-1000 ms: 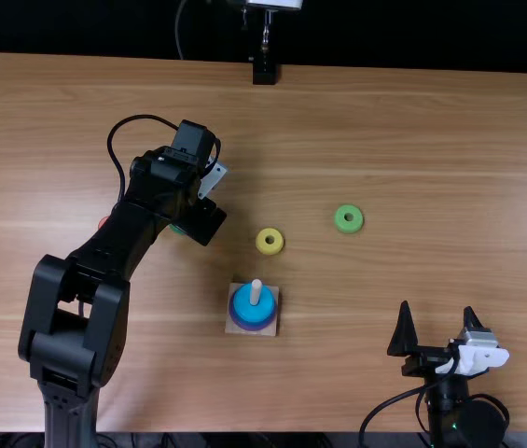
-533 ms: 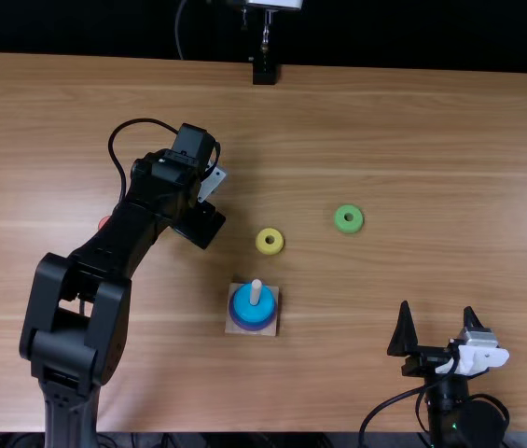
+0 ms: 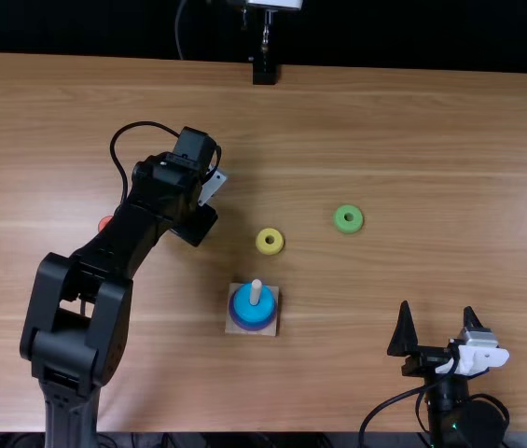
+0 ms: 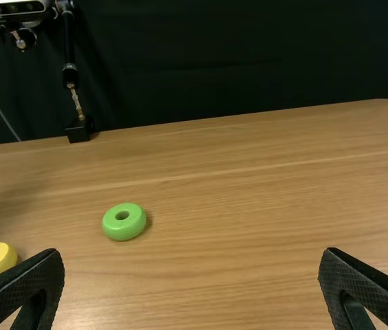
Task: Build the Hanoi tower: stack the rings onto the peg from bottom to top in this color order: purple, dark blue, light blue, dark green, light green, yellow, orange.
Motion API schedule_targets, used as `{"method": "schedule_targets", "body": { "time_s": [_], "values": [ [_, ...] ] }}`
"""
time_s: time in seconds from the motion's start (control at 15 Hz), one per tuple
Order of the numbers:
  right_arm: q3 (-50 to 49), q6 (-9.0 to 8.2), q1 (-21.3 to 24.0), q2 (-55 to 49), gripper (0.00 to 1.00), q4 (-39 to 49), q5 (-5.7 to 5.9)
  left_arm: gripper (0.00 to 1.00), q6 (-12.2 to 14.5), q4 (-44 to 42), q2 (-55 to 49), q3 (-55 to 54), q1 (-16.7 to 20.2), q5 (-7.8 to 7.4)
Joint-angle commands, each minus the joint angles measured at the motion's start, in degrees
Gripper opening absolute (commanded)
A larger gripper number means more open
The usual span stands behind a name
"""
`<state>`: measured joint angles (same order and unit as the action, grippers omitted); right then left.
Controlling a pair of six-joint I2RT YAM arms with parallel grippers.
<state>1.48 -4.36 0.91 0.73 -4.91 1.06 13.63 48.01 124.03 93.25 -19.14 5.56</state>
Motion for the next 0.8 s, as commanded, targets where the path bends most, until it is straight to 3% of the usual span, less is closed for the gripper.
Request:
{"method": "schedule_targets", "body": {
  "time_s": [0.0, 0.4, 0.73],
  "values": [
    [-0.6, 0.14, 0.5, -0.73, 1.0, -1.27, 0.1, 0.0, 0.61, 1.98, 0.43, -0.79, -0.2, -0.08],
    [-0.6, 0.14, 0.5, -0.73, 1.0, -1.27, 0.1, 0.0, -0.87, 13.8, -12.41, 3.95, -0.55, -0.5],
    [-0.6, 0.14, 0.5, -0.73, 1.0, -1.27, 0.1, 0.0, -7.93, 18.96, -23.66, 4.31, -3.8, -0.61]
  ]
}}
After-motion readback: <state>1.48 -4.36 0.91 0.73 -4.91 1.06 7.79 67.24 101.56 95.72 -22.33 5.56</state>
